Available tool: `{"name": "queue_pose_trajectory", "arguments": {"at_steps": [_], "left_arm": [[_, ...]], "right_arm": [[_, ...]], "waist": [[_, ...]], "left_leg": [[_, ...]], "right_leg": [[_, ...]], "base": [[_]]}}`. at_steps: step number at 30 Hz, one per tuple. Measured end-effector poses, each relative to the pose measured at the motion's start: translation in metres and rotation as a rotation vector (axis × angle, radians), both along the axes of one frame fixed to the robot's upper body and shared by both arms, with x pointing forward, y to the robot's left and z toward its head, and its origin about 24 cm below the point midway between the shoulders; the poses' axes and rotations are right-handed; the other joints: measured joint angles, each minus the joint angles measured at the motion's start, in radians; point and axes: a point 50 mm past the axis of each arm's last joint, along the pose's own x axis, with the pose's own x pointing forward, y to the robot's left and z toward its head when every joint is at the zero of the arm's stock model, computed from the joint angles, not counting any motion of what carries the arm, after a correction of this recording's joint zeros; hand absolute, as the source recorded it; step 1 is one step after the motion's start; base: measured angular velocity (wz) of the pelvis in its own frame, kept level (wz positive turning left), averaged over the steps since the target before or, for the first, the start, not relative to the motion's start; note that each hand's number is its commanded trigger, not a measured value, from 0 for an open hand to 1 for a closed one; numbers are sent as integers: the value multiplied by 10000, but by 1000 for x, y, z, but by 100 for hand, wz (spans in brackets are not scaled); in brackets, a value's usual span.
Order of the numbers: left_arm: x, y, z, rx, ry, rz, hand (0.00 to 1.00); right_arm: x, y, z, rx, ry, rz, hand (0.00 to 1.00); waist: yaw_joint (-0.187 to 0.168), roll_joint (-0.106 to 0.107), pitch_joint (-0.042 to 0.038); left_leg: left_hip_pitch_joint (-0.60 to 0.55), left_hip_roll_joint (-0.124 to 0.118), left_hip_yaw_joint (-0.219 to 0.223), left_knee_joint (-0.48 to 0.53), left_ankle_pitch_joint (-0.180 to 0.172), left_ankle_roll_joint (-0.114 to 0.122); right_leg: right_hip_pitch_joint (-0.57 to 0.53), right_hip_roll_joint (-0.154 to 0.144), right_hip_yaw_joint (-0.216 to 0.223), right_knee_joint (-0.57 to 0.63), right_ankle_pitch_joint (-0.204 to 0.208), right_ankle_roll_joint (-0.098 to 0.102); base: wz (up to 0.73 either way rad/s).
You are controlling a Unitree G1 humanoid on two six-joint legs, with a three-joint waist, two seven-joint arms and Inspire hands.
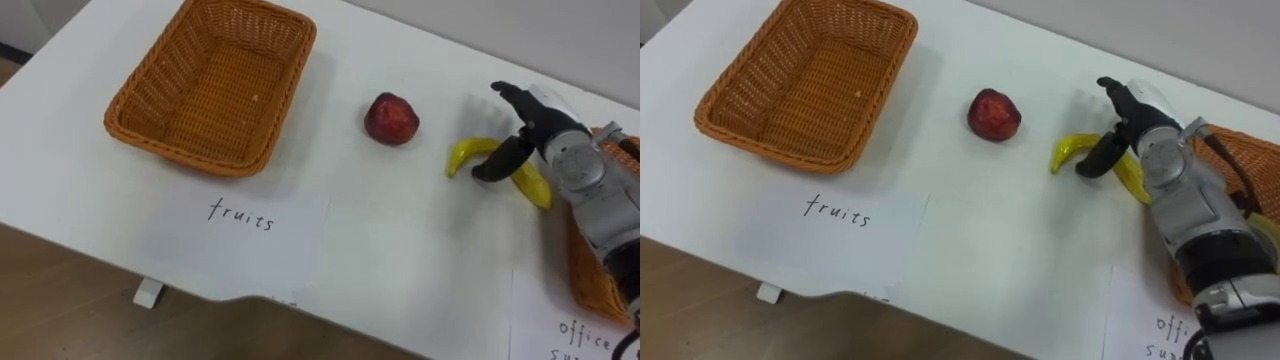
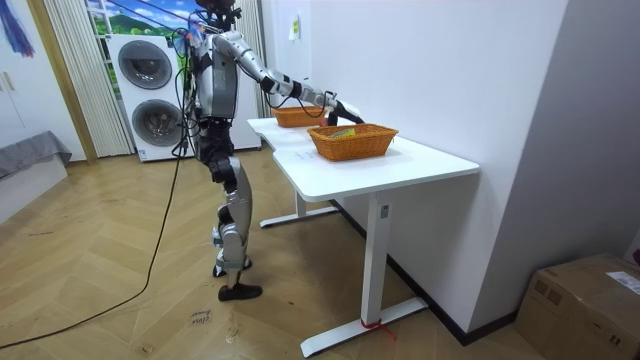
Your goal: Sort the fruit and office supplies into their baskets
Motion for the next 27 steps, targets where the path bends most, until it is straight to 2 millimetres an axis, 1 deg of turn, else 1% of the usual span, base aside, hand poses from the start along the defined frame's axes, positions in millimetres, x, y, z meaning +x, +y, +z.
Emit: {"name": "queue_pose_trajectory", "arguments": {"at_steps": [7, 9, 19, 20, 21, 22, 24, 27], "left_arm": [[-1, 0, -1, -82, 141, 30, 0], [-1, 0, -2, -153, 211, 35, 0], [-5, 1, -3, -328, 544, 113, 0], [-5, 1, -3, -358, 550, 99, 0], [-4, 2, -3, -371, 549, 86, 0], [-3, 2, -3, -390, 545, 79, 0], [-2, 2, -3, -432, 535, 44, 0], [2, 1, -2, -537, 404, -59, 0]], "right_arm": [[-1, 0, -1, -132, 365, 172, 0], [-1, -1, -1, -312, 448, 177, 0], [-2, -2, -6, -147, 1148, 280, 1], [-2, -2, -6, -132, 1206, 296, 43], [-2, -2, -7, -111, 1298, 342, 94], [-2, -2, -7, -103, 1415, 407, 100], [-3, -1, -9, -211, 1660, 554, 100], [-4, 2, -13, -606, 2141, 870, 100]], "waist": [[-9, -28, -20], [-10, -28, -20], [28, -17, -12], [29, -15, -11], [26, -1, 0], [29, 11, 8], [69, 24, 18], [238, 26, 20]], "left_leg": [[-4, -1, -1, 9, 1, 1], [-4, -1, -4, 10, 1, 1], [17, 4, -4, 26, 1, 1], [18, 5, -4, 28, 1, 1], [14, 5, -11, 42, 1, 1], [15, 7, -22, 35, 0, 1], [7, 7, -72, 23, -1, 1], [29, 8, -85, 29, 6, -11]], "right_leg": [[11, -3, -6, 2, 0, 0], [20, -4, -14, 2, 0, 0], [67, 11, 5, -3, 11, -6], [69, 12, 6, -4, 13, -7], [71, 15, 0, -7, 21, -10], [75, 20, 2, -8, 31, -14], [97, 25, -7, -12, 42, -16], [125, 30, -26, -13, 52, -27]], "base": [[0], [0], [0], [0], [0], [0], [0], [0]]}}
